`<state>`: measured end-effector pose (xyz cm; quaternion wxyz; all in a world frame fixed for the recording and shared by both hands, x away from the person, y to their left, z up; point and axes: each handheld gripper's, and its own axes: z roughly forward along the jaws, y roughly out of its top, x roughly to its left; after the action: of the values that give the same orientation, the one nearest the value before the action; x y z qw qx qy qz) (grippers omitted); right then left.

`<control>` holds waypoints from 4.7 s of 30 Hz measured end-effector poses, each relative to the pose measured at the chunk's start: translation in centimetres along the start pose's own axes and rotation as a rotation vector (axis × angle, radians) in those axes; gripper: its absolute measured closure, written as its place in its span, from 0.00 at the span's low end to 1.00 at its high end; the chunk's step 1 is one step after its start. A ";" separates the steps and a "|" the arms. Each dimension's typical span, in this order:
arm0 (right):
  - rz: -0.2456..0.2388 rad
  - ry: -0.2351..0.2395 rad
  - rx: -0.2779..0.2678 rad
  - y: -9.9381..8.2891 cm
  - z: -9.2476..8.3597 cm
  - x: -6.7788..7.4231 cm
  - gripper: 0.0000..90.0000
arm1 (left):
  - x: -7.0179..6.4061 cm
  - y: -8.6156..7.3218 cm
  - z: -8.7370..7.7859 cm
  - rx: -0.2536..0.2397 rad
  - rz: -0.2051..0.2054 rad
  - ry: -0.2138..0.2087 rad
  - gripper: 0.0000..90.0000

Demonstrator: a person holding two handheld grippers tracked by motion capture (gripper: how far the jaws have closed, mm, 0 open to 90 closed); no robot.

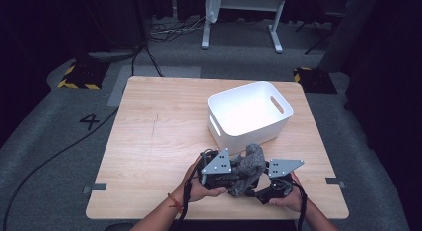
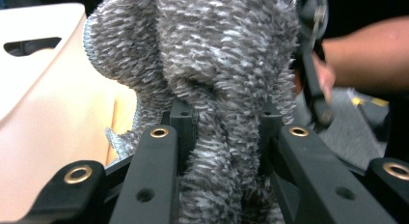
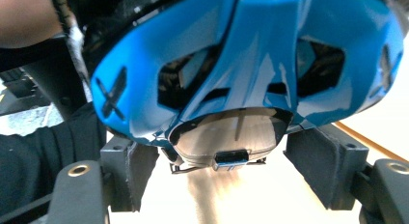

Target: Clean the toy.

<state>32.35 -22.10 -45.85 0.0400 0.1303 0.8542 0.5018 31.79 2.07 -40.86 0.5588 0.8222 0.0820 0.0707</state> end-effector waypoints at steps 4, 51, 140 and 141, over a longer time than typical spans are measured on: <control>0.019 -0.004 -0.016 -0.1 -0.3 -0.3 0.31 | 0.3 -0.7 0.4 0.051 0.003 0.032 0.78; 0.107 -0.035 -0.185 0.1 -4.1 -1.9 0.31 | -0.8 -6.0 -0.3 0.294 -0.011 0.018 0.79; 0.026 -0.037 -0.008 0.3 -1.4 -0.1 0.31 | -0.8 1.0 -0.4 -0.033 -0.002 -0.072 0.80; 0.031 -0.051 -0.012 0.3 -1.6 -0.2 0.31 | -0.8 0.7 -0.4 -0.021 -0.003 -0.076 0.80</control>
<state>32.25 -23.37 -44.78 0.0546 0.1561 0.8477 0.5040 30.97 2.00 -40.05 0.5702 0.8182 0.0613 0.0394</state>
